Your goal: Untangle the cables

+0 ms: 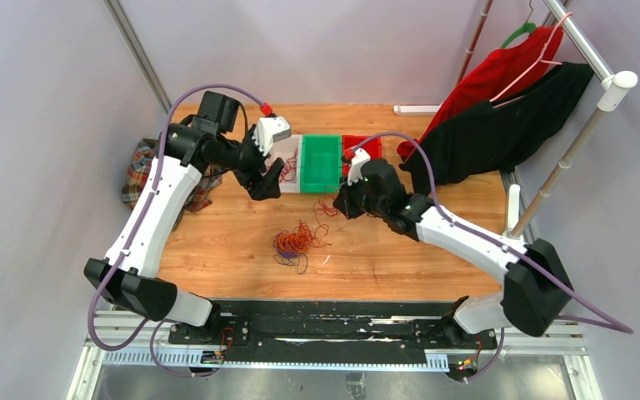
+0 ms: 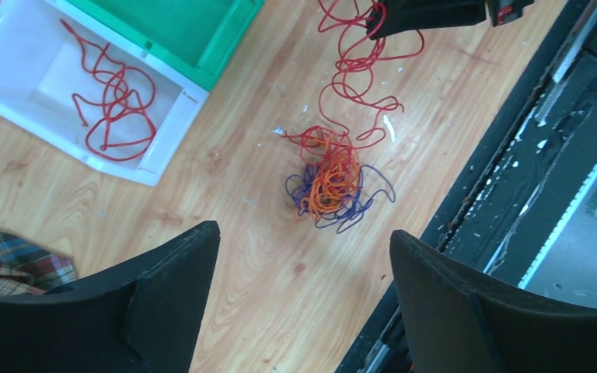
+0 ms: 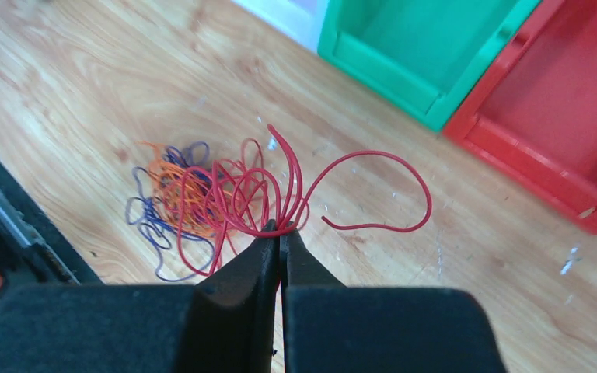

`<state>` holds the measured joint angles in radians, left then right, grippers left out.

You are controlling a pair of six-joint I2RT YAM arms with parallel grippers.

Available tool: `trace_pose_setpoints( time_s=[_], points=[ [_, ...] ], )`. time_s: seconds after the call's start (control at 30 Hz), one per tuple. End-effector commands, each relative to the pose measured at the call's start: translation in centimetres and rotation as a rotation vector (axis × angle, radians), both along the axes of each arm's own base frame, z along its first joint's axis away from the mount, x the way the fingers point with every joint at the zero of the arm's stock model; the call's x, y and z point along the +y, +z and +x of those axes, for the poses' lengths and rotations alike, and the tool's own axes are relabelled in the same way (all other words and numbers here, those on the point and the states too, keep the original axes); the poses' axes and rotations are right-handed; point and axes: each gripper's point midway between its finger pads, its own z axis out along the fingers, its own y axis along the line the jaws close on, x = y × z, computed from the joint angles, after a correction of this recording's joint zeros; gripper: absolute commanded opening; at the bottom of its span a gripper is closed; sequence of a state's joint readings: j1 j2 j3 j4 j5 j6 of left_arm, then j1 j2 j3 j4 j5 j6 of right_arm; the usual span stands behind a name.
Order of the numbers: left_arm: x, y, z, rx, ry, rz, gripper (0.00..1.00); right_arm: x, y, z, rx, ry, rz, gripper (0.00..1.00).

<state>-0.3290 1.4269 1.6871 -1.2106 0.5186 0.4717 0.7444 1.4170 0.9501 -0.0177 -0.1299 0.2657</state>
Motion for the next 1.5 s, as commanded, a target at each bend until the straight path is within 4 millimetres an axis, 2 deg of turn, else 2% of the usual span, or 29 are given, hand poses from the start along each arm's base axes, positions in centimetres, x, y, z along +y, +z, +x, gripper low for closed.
trace_pose_setpoints(
  time_s=[0.0,0.07,0.1,0.37,0.47,0.6,0.73,0.93,1.03,1.17,1.3,1.33,1.4,1.47],
  points=[
    [-0.8,1.2,-1.6,0.002,-0.045,-0.069,0.90,-0.5,5.9,0.1,-0.110,0.013,0.063,0.01],
    [-0.8,1.8,-1.5,-0.018,-0.035,-0.080,0.99,0.0,8.5,0.3,-0.149,0.030,0.113,0.01],
    [-0.7,2.1,-1.2,-0.031,-0.013,-0.083,1.00,0.2,9.7,0.5,-0.162,0.038,0.133,0.01],
    [1.1,4.5,0.3,-0.121,0.104,-0.148,0.98,1.9,19.2,2.8,-0.307,0.074,0.197,0.01],
    [1.9,6.1,0.4,-0.151,0.116,-0.196,0.98,2.5,22.2,3.1,-0.346,0.094,0.233,0.01],
    [0.9,8.0,-1.4,-0.179,0.030,-0.272,0.98,3.9,24.6,2.3,-0.333,0.162,0.310,0.01],
    [-0.3,9.1,-3.2,-0.210,-0.093,-0.337,0.99,6.1,24.3,0.3,-0.240,0.289,0.400,0.01],
    [-0.3,9.9,-2.6,-0.251,-0.111,-0.327,0.97,8.5,22.0,-2.3,-0.142,0.428,0.444,0.01],
    [-0.7,10.5,-2.3,-0.243,-0.121,-0.348,0.91,9.8,21.2,-3.4,-0.125,0.474,0.428,0.01],
    [-1.2,10.5,-2.5,-0.198,-0.130,-0.384,0.70,10.8,21.0,-4.4,-0.139,0.503,0.415,0.01],
    [-1.3,9.6,-3.5,-0.189,-0.161,-0.391,0.56,11.3,20.9,-4.9,-0.134,0.535,0.425,0.01],
    [-1.1,9.2,-3.4,-0.197,-0.154,-0.374,0.45,11.4,20.9,-5.2,-0.129,0.549,0.427,0.00],
    [-0.3,8.5,-2.6,-0.227,-0.121,-0.315,0.15,11.3,20.7,-5.6,-0.120,0.562,0.428,0.00],
    [0.0,8.3,-2.3,-0.236,-0.109,-0.292,0.03,11.2,20.4,-5.8,-0.118,0.566,0.429,0.00]
  ],
)
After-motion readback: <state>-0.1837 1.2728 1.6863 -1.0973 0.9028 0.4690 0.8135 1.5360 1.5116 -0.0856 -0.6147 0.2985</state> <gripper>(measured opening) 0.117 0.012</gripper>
